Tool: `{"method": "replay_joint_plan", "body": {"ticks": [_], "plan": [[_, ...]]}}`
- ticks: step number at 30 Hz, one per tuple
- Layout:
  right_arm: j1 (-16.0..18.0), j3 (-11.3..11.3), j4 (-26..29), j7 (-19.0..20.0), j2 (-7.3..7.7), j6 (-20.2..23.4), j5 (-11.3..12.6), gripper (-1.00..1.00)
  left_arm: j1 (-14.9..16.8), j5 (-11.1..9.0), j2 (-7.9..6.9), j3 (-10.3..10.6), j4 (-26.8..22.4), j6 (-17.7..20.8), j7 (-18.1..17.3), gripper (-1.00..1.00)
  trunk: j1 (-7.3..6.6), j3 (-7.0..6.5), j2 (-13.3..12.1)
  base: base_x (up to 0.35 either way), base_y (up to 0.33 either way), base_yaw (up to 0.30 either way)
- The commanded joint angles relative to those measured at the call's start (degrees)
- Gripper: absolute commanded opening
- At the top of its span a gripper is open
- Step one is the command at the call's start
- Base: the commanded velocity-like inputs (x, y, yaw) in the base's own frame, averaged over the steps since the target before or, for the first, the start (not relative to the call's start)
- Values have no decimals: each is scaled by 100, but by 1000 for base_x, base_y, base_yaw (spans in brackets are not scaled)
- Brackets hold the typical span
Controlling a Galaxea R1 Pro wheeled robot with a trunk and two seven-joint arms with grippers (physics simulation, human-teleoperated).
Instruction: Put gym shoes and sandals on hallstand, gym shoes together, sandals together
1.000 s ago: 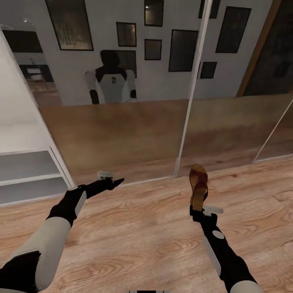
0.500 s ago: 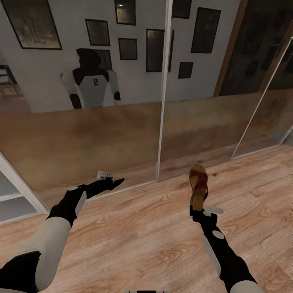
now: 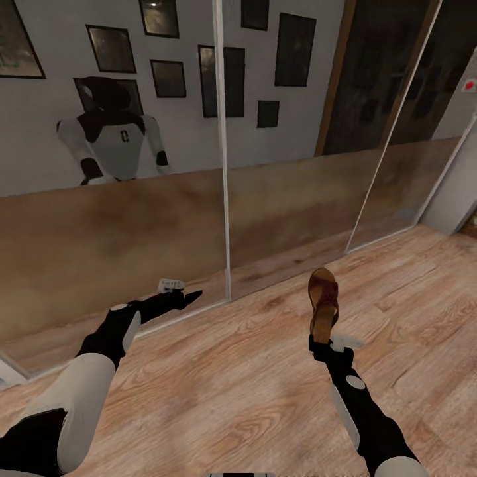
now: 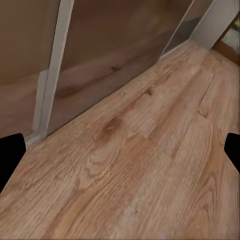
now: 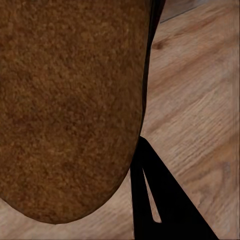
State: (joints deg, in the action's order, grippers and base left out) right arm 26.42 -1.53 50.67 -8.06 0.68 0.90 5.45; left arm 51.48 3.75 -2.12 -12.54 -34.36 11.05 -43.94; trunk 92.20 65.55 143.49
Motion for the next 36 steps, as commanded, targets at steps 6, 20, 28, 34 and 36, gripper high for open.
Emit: {"method": "replay_joint_plan", "body": {"ticks": [6,20,28,34,36], "plan": [[3,12,8,-23,2,7,71,-100,2,38,3,-45,-10,46,-44,100,-1,5,2,3,-2,-253],[3,11,13,-23,2,7,71,-100,2,38,5,-38,-10,46,-44,100,-1,5,2,99,0,-253],[3,4,17,-27,3,7,71,-100,2,38,9,-38,-10,46,-44,100,-1,5,2,341,0,-252],[3,4,22,-23,7,7,71,-100,2,38,8,-38,-10,46,-44,100,-1,5,2,348,0,-68],[3,4,22,-22,6,7,71,-100,4,38,6,-38,-10,46,-44,100,-1,4,2,348,0,-68]]}}
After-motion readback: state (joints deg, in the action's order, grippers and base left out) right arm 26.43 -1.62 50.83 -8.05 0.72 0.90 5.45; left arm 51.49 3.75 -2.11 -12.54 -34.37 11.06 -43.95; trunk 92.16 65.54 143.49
